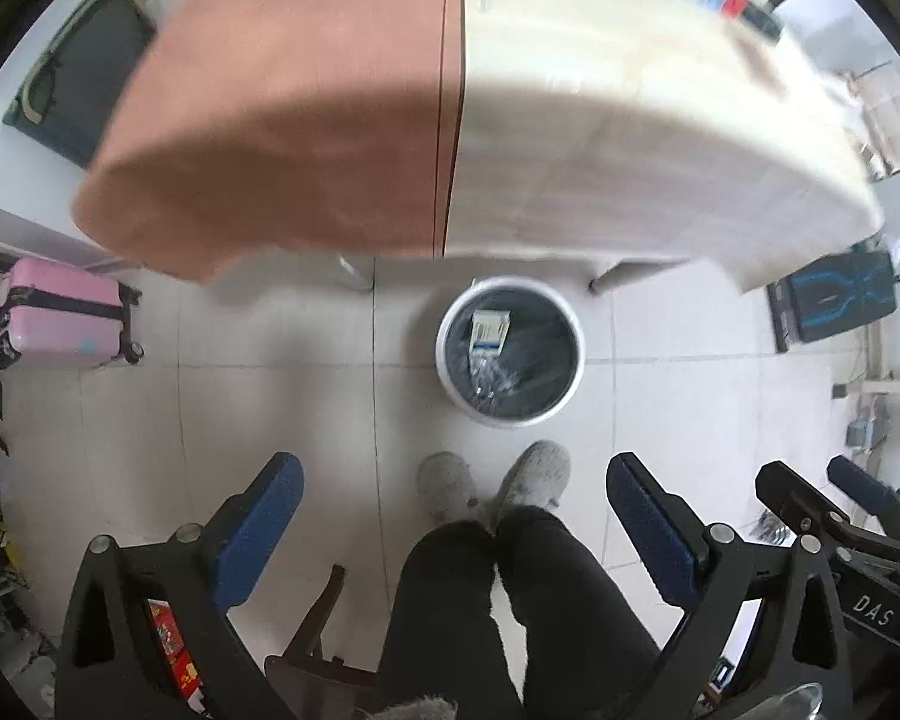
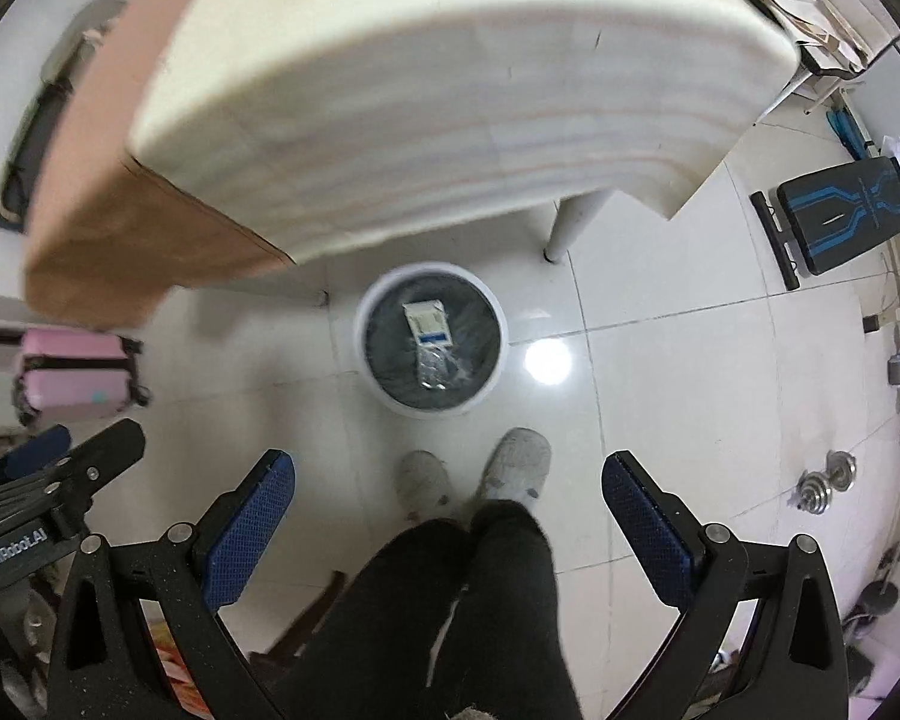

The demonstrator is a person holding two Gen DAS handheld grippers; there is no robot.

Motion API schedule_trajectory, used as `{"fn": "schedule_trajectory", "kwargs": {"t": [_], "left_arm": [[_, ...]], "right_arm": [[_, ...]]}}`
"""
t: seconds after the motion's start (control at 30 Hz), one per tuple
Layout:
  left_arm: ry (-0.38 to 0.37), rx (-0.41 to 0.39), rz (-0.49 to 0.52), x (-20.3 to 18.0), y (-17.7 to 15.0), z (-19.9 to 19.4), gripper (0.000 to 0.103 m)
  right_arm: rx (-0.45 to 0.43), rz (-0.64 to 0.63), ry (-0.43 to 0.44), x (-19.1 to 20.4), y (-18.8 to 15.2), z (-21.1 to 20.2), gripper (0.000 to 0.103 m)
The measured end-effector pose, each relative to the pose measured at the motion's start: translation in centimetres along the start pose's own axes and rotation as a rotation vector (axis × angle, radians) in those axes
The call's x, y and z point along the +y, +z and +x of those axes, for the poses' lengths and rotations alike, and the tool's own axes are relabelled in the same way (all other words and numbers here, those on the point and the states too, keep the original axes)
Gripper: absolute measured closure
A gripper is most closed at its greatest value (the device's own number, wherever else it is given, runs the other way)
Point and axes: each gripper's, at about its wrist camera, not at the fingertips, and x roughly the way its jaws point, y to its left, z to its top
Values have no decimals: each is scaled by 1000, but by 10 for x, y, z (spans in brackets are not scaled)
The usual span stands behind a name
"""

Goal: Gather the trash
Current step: 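Grasp the black cup lid with the right tool while the left tool grasps the red snack wrapper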

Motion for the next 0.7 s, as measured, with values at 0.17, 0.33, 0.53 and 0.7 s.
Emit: {"fn": "schedule_trajectory", "kwargs": {"t": [0.17,0.33,0.53,0.7], "left_arm": [[5,-110,12,-11,39,-52,0],[36,-181,-17,-22,103,-69,0],[117,-192,-112,-26,184,-65,0],[141,-128,-214,-36,248,-45,0]], "right_arm": [[-63,57,73,-5,32,-67,0],[-127,56,83,-17,93,-110,0],[-155,-15,35,-39,206,-115,0],[-121,98,34,-80,312,-77,0]]}}
